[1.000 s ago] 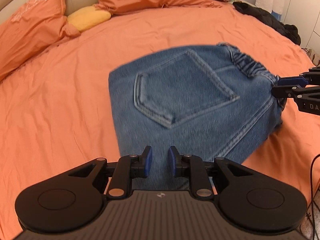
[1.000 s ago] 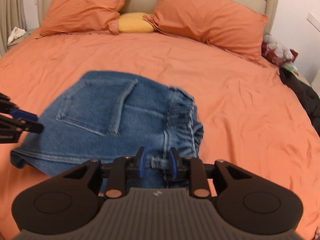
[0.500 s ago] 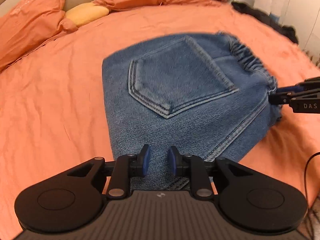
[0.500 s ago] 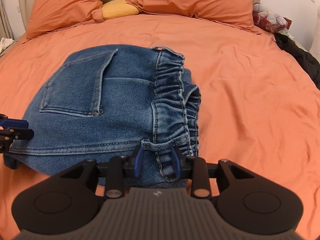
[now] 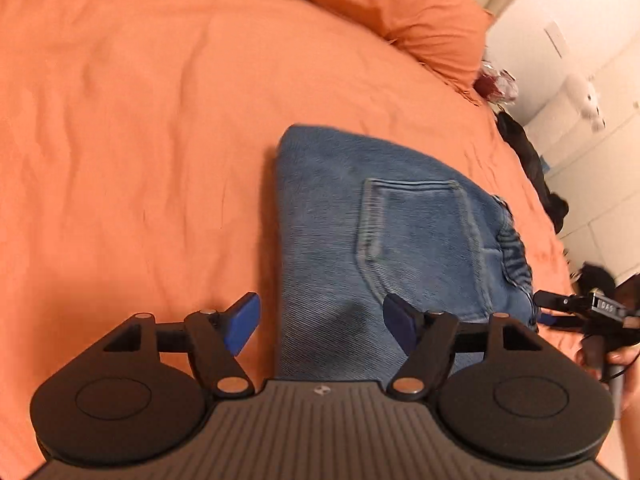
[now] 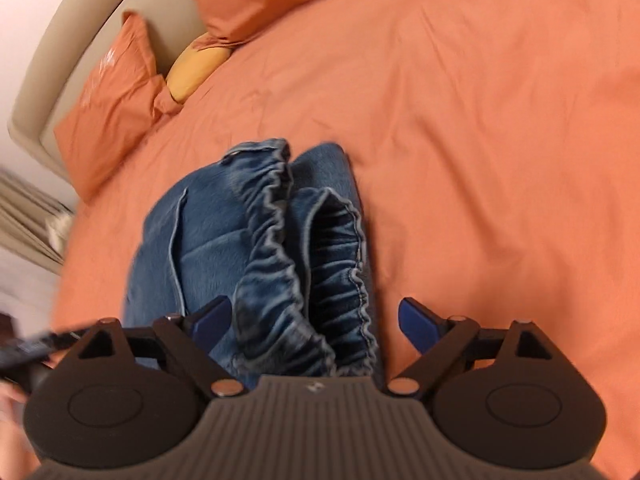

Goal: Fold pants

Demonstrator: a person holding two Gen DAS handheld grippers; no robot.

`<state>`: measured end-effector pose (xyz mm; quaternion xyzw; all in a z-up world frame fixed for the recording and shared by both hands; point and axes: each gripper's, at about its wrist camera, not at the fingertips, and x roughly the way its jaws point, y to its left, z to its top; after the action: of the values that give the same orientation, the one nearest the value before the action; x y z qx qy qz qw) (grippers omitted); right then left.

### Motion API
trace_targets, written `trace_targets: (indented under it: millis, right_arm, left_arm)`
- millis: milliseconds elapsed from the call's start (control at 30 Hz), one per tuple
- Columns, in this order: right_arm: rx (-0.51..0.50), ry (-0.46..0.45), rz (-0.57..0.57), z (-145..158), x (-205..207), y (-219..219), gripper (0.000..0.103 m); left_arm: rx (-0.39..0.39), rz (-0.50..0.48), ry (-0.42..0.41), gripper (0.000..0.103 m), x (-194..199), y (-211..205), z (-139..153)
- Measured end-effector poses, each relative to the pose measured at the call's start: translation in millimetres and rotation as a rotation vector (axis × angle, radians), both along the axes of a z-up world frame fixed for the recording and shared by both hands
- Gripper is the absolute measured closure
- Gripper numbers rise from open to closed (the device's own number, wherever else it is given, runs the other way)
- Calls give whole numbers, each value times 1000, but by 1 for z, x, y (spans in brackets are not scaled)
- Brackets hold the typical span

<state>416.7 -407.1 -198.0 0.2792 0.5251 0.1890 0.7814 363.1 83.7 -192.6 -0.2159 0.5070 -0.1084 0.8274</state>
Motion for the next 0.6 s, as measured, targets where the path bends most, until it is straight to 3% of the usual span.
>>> trace_targets:
  millis: [300, 400, 467, 500, 600]
  right_arm:
    - [191, 131, 32, -49, 35, 3, 14]
    - [202, 133, 56, -57, 43, 12, 21]
    - [186, 123, 72, -59, 48, 18, 27]
    - [177, 119, 76, -58, 49, 20, 30]
    - [156, 97, 87, -51, 45, 23, 40]
  left_arm:
    - [-251, 14, 63, 13, 30, 21, -50]
    - [-325, 14, 78, 22, 36, 22, -63]
    - [-354, 5, 79, 39, 39, 21, -68]
    - [-364, 12, 83, 40, 39, 20, -69]
    - [-338, 3, 69, 48, 39, 16, -65]
